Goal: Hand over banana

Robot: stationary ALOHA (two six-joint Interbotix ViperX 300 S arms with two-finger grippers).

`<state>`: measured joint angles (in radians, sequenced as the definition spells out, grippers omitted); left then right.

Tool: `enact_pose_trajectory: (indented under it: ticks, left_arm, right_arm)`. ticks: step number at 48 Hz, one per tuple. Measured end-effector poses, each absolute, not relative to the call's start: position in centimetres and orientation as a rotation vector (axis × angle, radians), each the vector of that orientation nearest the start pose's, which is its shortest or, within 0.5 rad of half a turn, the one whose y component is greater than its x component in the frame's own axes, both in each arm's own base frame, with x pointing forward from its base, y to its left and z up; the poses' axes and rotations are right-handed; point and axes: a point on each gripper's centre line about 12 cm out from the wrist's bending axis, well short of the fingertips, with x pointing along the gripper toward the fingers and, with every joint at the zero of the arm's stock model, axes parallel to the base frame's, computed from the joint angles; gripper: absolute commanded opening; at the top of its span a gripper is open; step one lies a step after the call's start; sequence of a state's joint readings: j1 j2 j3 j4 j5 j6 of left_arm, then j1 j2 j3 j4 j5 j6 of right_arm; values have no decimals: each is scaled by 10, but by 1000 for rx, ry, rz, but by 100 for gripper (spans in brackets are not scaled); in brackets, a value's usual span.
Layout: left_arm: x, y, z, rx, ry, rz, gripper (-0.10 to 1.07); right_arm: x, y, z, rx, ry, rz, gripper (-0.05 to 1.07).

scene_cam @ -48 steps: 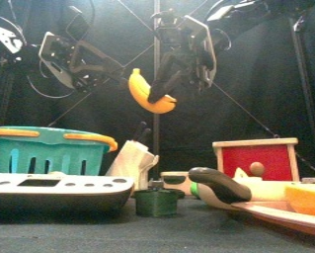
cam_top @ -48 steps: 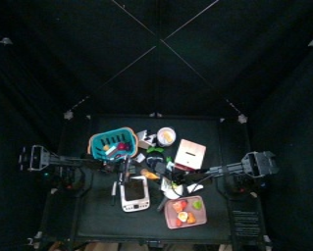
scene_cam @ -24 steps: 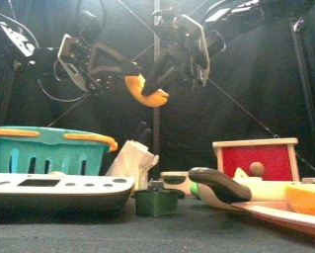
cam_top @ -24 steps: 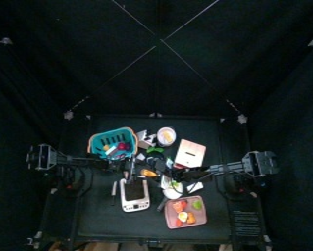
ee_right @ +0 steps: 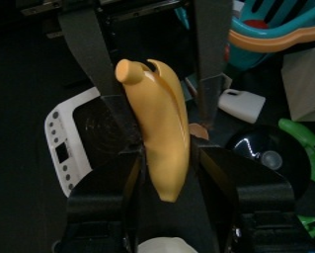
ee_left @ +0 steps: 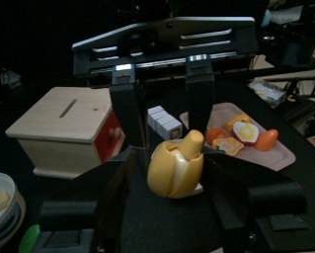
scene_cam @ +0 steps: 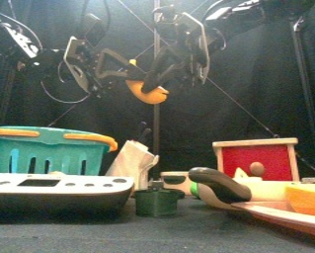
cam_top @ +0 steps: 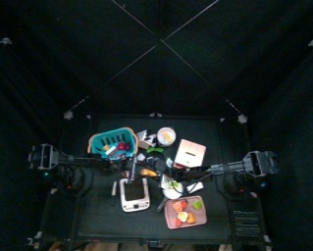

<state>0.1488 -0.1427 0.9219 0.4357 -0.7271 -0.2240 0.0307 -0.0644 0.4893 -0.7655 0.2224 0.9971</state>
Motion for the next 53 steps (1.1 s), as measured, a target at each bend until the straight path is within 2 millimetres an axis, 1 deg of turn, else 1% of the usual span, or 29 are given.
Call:
enact_pose_trajectory:
  ticks: [12, 25, 30, 42, 45, 53]
  left_arm:
    - [344, 18, 212, 90, 80, -142, 59]
    - [344, 17, 213, 86, 70, -145, 58]
    - [344, 17, 213, 85, 70, -145, 58]
    - [344, 17, 213, 84, 70, -144, 58]
    - [344, 17, 213, 82, 70, -144, 58]
    - [344, 17, 213, 84, 70, -144, 58]
  right_arm:
    - [410, -5, 242, 179, 565, -187, 59]
    - [411, -4, 244, 192, 548, -169, 61]
    - [410, -3, 242, 197, 542, -155, 68]
    - [410, 0, 240, 199, 538, -136, 103]
    - [408, 1, 239, 197, 541, -134, 105]
    - [408, 0, 237, 193, 546, -135, 104]
